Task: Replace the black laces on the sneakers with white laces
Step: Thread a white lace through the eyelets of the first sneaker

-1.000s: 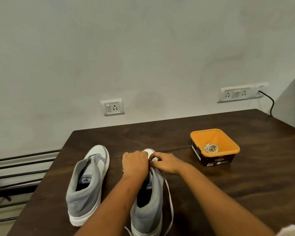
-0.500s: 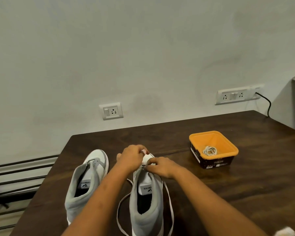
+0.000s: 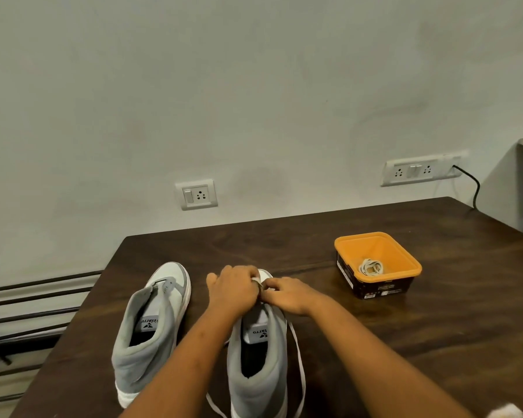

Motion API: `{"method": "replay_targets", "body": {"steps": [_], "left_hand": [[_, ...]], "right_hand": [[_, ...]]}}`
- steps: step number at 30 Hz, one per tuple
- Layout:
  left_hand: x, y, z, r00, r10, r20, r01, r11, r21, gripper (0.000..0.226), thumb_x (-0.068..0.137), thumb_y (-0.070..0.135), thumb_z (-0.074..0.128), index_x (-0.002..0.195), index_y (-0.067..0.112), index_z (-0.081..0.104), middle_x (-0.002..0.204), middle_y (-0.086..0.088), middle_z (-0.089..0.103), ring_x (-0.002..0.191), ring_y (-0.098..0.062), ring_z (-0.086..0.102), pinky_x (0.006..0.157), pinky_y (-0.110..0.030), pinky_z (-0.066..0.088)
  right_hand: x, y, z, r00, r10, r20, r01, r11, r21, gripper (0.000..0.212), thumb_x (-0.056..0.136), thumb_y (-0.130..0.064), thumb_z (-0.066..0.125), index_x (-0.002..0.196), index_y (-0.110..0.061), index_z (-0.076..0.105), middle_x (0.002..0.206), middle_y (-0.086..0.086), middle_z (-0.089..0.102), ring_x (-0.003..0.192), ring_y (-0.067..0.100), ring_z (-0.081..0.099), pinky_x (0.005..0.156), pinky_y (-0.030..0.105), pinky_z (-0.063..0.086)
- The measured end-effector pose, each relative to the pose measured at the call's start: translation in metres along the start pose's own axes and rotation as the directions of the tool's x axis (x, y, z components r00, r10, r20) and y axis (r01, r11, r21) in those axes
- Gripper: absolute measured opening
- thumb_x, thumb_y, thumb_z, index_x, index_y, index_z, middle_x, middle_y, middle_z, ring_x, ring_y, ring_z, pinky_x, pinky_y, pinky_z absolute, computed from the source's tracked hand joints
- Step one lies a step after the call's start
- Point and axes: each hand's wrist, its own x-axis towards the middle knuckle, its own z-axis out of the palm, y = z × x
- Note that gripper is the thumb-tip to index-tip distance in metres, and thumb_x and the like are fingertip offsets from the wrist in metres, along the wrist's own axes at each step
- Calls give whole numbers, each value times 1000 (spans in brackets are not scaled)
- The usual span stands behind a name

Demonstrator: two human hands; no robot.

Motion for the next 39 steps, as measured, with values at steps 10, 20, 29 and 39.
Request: {"method": "replay_targets", "body": {"steps": [10, 20, 29, 39], "left_hand": [[2, -17, -48, 891, -404, 206, 77, -313, -947, 29, 96, 9, 34, 74, 20, 49, 39, 9, 41, 38, -5, 31, 44, -18, 26], [-2, -39, -31, 933, -264, -246, -53, 575, -816, 34, 98, 1, 32, 100, 15, 63, 111, -3, 62, 105, -16, 53, 85, -25, 38], [4, -13, 15, 968, 103, 230, -149, 970, 190, 32, 98, 20, 36, 126, 7, 47, 127, -17, 50, 116, -33, 49, 95, -42, 42], [2, -8, 4, 985, 60, 164, -109, 945, 310, 30, 96, 18, 37, 124, 12, 47, 128, -12, 56, 115, -31, 55, 90, -38, 42]], "right_hand": [[0, 0, 0, 1000, 13, -6, -13, 999, 49, 32, 93, -44, 47, 118, -31, 60, 132, 1, 55, 116, 21, 51, 99, 37, 43], [-1, -1, -1, 1000, 13, -14, -12, 999, 40, 32, 95, -41, 43, 118, -31, 62, 132, -3, 56, 118, 21, 51, 98, 37, 43], [-2, 1, -2, 1000, 28, -3, -27, 991, 133, 30, 95, -38, 42, 117, -34, 62, 128, -3, 57, 106, 17, 51, 80, 28, 41], [-2, 1, -1, 999, 38, -3, -36, 985, 167, 32, 96, -37, 41, 120, -32, 62, 122, -2, 56, 103, 15, 49, 83, 28, 39]]}}
